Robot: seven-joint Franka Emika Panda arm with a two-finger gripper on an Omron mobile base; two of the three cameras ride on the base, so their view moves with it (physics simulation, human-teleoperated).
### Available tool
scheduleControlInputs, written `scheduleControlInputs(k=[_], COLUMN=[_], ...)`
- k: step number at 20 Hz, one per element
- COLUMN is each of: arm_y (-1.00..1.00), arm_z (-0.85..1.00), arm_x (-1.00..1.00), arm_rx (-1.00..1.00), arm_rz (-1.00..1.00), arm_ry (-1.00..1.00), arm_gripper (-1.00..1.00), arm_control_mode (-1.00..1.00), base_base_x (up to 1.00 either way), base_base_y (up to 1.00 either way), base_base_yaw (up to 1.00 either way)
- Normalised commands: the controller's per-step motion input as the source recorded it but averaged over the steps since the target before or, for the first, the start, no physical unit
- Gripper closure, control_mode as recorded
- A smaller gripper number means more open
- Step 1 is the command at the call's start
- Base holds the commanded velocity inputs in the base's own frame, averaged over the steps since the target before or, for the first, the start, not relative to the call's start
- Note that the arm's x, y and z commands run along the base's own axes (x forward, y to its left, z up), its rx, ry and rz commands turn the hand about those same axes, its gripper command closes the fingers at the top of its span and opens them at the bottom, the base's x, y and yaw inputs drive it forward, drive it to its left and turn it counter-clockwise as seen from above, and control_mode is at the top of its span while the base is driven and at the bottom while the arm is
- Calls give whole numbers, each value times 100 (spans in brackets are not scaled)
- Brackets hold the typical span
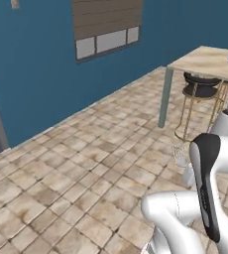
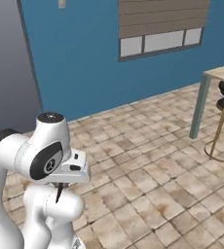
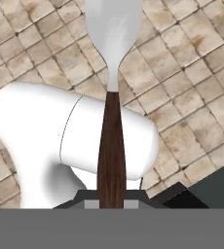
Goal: Take the fork and place it on the left side of the plate. Then take the spoon and place it on the right side of the plate. Make sure they're directly next to the plate.
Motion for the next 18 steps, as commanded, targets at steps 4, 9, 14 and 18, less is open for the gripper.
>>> scheduleControlInputs(k=[4, 9, 14, 18], arm_y=[0, 0, 0, 0], arm_z=[0, 0, 0, 0], arm_x=[0, 0, 0, 0], arm_rx=[0, 0, 0, 0], arm_rz=[0, 0, 0, 0], arm_ry=[0, 0, 0, 0], arm_gripper=[100, 100, 100, 100], arm_control_mode=[100, 100, 100, 100], base_base_x=[6, 51, 93, 100], base_base_y=[0, -1, -7, -14], base_base_yaw=[-54, -48, -42, -39])
